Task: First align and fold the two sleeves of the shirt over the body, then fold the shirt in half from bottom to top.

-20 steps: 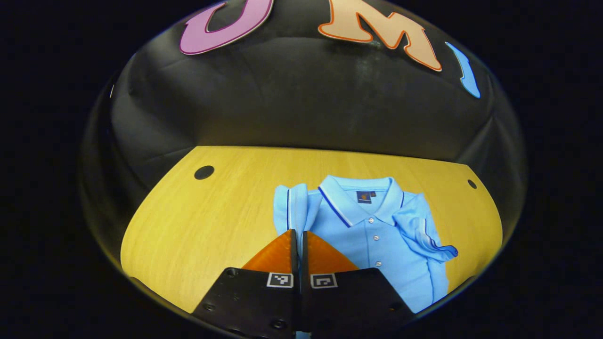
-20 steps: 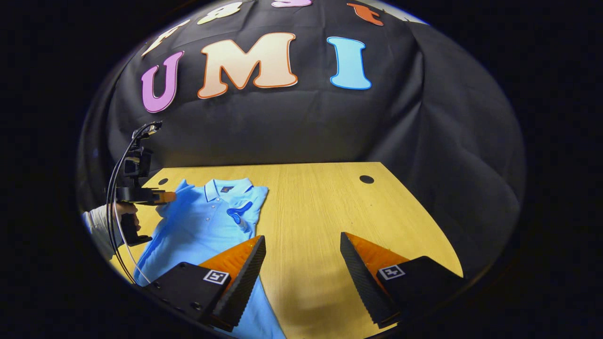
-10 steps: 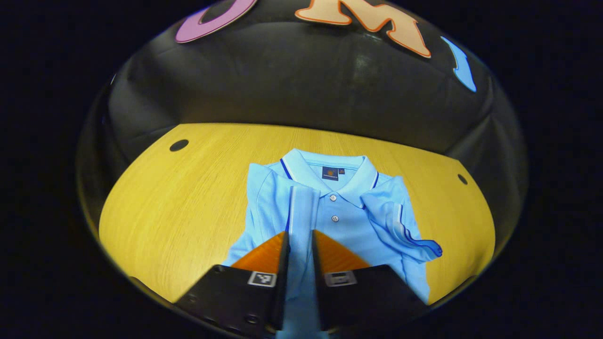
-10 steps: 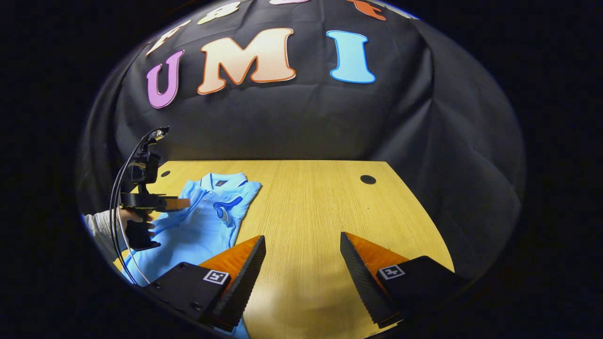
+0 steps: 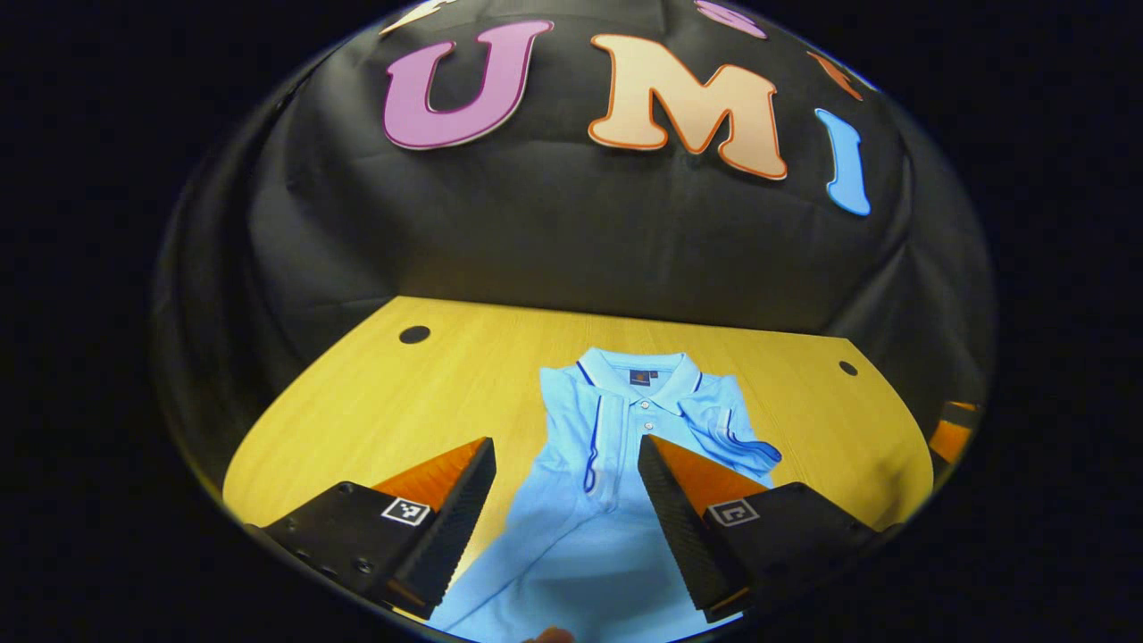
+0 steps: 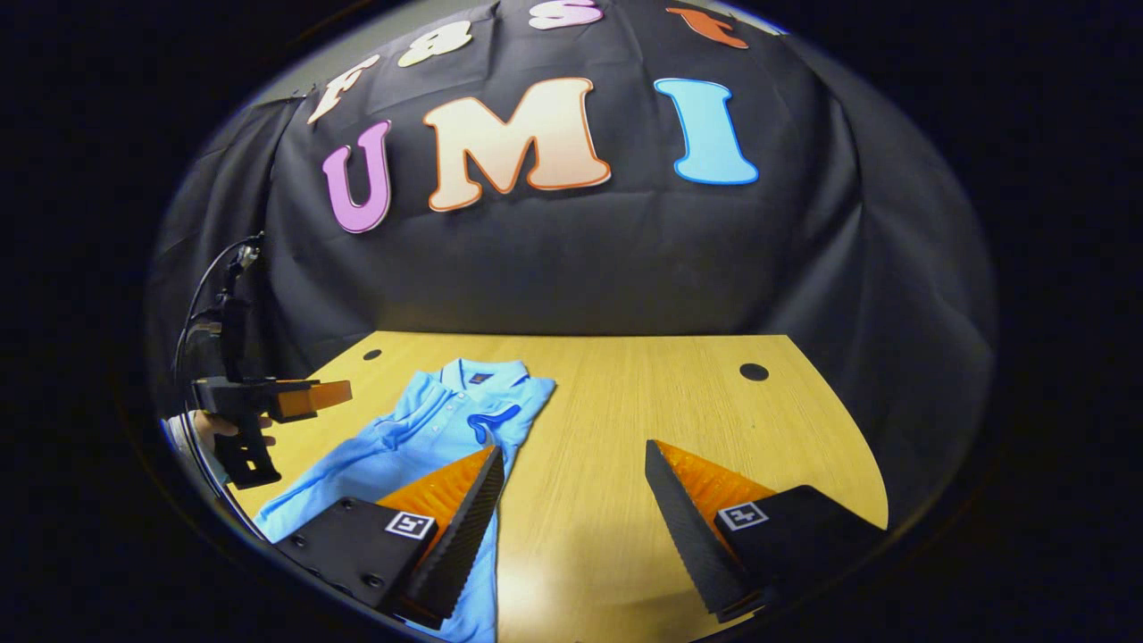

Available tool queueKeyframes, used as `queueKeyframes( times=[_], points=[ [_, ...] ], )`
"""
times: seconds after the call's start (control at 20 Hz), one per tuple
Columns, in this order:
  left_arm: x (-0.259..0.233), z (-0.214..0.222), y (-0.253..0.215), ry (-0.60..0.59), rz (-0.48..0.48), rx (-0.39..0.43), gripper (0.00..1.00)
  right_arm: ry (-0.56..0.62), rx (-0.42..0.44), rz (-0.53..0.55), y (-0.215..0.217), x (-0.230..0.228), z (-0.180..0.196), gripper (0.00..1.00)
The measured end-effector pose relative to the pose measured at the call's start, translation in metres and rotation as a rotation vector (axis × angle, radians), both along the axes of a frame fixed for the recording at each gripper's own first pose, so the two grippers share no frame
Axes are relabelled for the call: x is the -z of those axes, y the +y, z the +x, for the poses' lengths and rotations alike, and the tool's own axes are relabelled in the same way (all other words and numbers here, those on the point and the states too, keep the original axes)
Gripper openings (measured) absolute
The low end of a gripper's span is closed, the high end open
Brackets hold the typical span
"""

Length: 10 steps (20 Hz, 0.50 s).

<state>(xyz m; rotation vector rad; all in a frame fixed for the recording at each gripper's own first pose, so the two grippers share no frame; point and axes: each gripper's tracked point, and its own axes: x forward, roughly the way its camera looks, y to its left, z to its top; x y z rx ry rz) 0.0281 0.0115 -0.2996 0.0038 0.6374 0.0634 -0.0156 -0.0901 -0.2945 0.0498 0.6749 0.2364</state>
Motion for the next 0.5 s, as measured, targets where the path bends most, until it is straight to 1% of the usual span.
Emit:
queueKeyframes(
  times=[0.1,0.25,0.5],
  points=[
    [-0.016,-0.024,0.006,-0.018,0.008,0.046,0.96,-0.02,-0.003,0.004,0.014,-0.009,-0.013,0.99],
    [-0.028,-0.063,0.017,-0.017,0.012,0.093,0.96,-0.029,0.004,0.007,0.033,-0.021,-0.043,0.99],
    [-0.03,-0.133,0.035,0.018,0.029,0.148,0.96,0.005,-0.012,-0.025,0.055,-0.023,-0.109,0.99]
  ],
)
